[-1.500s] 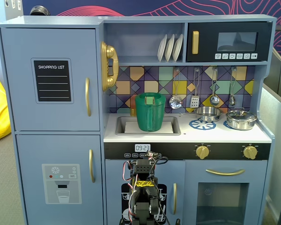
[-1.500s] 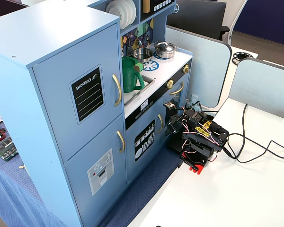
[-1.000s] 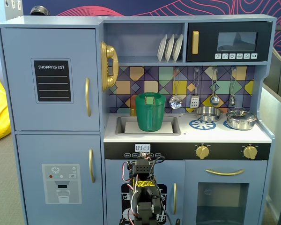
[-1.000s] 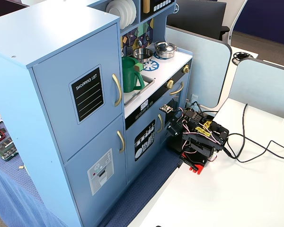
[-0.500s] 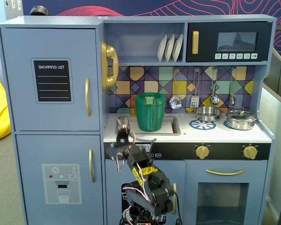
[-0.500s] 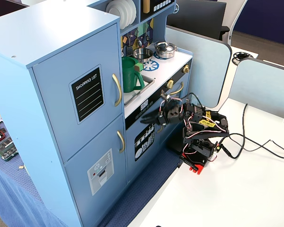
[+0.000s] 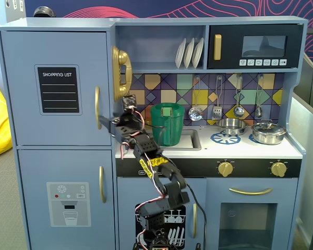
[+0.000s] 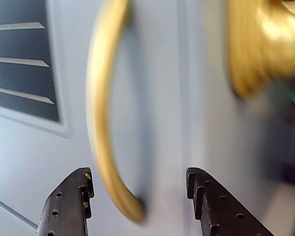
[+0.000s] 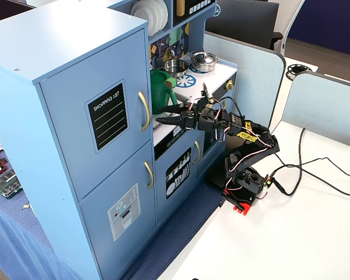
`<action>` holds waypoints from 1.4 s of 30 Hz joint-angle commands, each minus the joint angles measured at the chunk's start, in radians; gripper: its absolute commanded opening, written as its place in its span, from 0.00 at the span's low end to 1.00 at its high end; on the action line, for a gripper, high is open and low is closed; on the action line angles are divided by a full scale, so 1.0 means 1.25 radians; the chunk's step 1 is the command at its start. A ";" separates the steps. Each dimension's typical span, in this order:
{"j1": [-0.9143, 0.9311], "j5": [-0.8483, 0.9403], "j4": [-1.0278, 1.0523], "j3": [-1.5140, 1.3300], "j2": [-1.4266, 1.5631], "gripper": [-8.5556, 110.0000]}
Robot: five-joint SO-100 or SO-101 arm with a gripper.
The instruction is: Open the left cabinet door
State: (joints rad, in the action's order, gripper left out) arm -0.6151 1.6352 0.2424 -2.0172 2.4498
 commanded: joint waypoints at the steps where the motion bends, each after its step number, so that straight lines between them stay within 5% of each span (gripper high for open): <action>1: -0.032 0.033 -0.050 0.103 -0.048 0.22; 17: -0.182 0.124 -0.101 0.215 -0.164 0.19; 42: -0.341 0.232 0.034 0.056 0.137 0.16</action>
State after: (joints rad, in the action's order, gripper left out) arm -1.0462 1.9251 0.2746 -1.9405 2.5295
